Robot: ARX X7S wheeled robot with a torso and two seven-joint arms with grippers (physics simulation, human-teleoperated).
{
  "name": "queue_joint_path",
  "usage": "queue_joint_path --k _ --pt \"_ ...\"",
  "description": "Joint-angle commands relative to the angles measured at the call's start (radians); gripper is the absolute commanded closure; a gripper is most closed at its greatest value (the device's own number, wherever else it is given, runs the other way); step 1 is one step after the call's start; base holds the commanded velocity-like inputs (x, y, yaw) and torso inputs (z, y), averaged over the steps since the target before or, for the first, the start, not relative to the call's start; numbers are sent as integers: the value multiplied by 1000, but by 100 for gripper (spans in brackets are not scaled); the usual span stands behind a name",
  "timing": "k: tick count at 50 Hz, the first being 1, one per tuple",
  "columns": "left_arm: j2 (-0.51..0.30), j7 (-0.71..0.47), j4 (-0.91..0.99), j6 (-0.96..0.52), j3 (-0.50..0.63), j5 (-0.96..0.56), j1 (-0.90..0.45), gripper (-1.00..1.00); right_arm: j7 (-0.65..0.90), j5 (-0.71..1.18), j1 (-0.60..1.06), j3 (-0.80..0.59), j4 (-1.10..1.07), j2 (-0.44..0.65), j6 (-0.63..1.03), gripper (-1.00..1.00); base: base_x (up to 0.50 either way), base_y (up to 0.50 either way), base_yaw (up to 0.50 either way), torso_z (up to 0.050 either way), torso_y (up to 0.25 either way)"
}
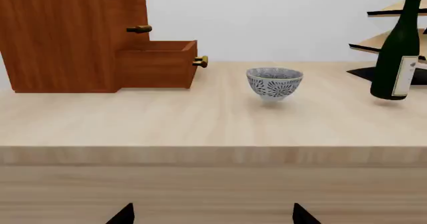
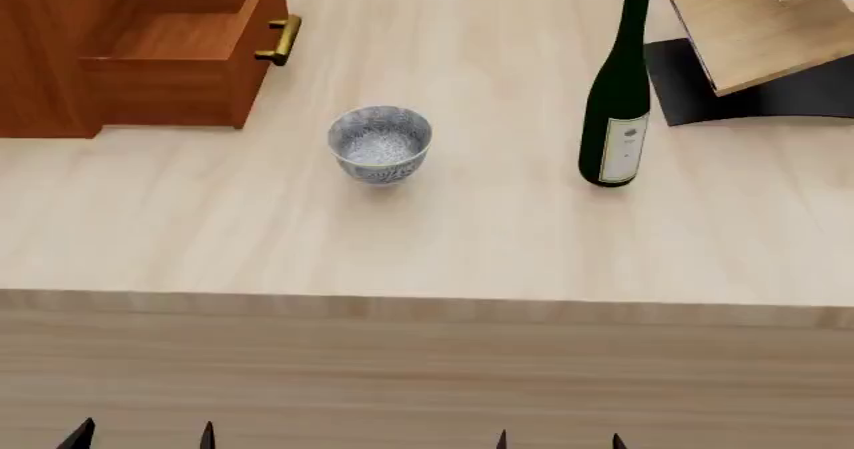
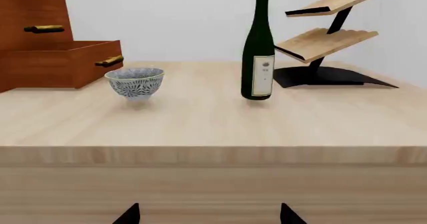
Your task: Put the bowl in the bottom drawer of the cabinet.
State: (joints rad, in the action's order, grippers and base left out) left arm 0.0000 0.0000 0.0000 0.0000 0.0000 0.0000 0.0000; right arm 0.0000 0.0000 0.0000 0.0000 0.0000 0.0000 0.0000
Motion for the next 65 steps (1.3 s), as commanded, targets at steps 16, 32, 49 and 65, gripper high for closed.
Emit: queue_joint_path --k 16,32,49,65 --pt "-71 -59 210 9 99 -39 32 -100 181 37 -57 29 -128 51 15 -100 0 0 0 2 0" --pt "-107 -84 257 15 121 -35 86 -100 253 19 -137 -2 -180 69 0 -100 0 0 0 50 0" --pt "-130 -108 289 -56 134 -38 29 -100 277 33 -100 -18 -215 103 64 -100 0 0 0 50 0" --pt "-216 -89 512 -339 130 -44 -63 -100 303 18 -68 4 -392 174 239 -100 0 0 0 38 0"
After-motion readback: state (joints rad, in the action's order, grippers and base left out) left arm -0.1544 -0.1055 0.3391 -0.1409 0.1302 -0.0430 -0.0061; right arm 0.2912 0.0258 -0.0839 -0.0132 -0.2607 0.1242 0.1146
